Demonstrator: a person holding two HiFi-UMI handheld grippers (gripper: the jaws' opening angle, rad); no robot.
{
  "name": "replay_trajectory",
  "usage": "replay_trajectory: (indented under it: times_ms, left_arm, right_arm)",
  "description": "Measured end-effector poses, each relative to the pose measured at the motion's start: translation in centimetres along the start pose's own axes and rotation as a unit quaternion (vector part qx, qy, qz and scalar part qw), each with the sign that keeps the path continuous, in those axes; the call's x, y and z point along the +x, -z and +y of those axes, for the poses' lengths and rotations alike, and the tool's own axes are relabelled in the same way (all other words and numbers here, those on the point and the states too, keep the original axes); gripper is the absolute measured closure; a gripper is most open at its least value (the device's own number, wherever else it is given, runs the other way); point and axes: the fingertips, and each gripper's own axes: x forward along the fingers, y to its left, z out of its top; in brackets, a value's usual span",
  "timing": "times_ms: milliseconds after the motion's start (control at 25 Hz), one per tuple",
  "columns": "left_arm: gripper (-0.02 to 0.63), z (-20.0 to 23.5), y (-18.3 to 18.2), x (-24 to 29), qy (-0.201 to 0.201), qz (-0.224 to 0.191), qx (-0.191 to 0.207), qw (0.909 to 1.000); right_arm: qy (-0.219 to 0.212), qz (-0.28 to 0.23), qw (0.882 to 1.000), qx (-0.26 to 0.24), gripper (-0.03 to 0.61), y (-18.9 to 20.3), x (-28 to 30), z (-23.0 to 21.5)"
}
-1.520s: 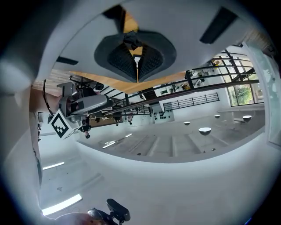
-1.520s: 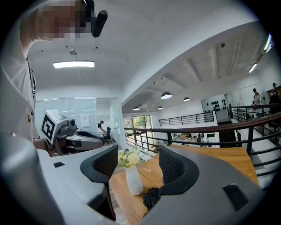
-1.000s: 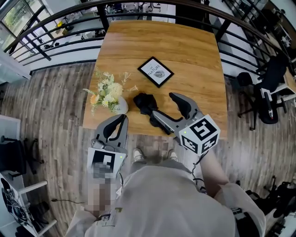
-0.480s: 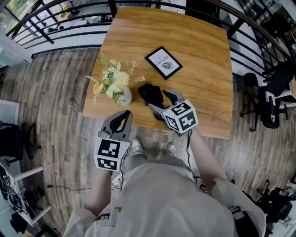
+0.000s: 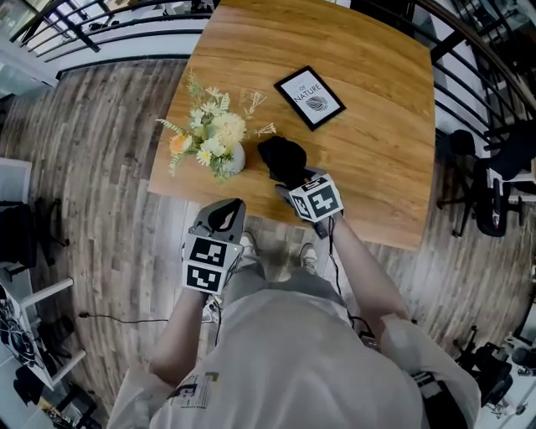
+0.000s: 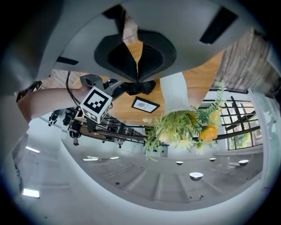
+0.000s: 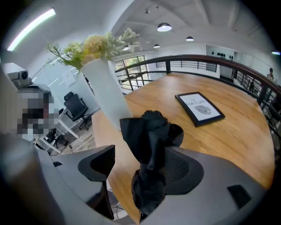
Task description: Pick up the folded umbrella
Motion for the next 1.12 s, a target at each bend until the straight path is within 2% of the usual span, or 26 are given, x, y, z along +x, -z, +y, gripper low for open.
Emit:
replay_trajectory:
  times_ms: [360,480,600,760,960,1120]
  left_arm:
    - [0.59,-1.1,2.3,0.9,0.021,0.028,-0.007,0.9994]
    - [0.589,-1.3,2.5,0.7,0.018,0.029,-0.011,0.9993]
    - [0.59,-1.1,2.6,0.2,0.012,0.026,-0.012,0.9995]
    - [0.59,-1.0,2.1,-0.7,0.004,0.018,-0.008,0.9998]
    - [0.589,-1.1,0.9,-2.1,-0.009,-0.005,-0.004,0.9999]
    - [0.589,-1.1,-1.2,-3.8,-0.019,-0.03,0.008,0.9994]
  right_arm:
    - [0.072,0.072,0.994,-0.026,0.225,3.8,3.6,-2.5]
    - [0.076,0.095,0.993,-0.009,0.233,6.2,4.8,-3.1]
    - [0.076,0.086,0.993,-0.018,0.274,6.2,4.6,-3.1]
    - [0.063,0.092,0.994,0.012,0.31,7.0,3.2,-2.9]
    - [0.039,0.032,0.999,0.019,0.316,3.8,-1.3,-1.4]
    - [0.024,-0.064,0.998,0.017,0.316,-1.7,-7.3,-0.1]
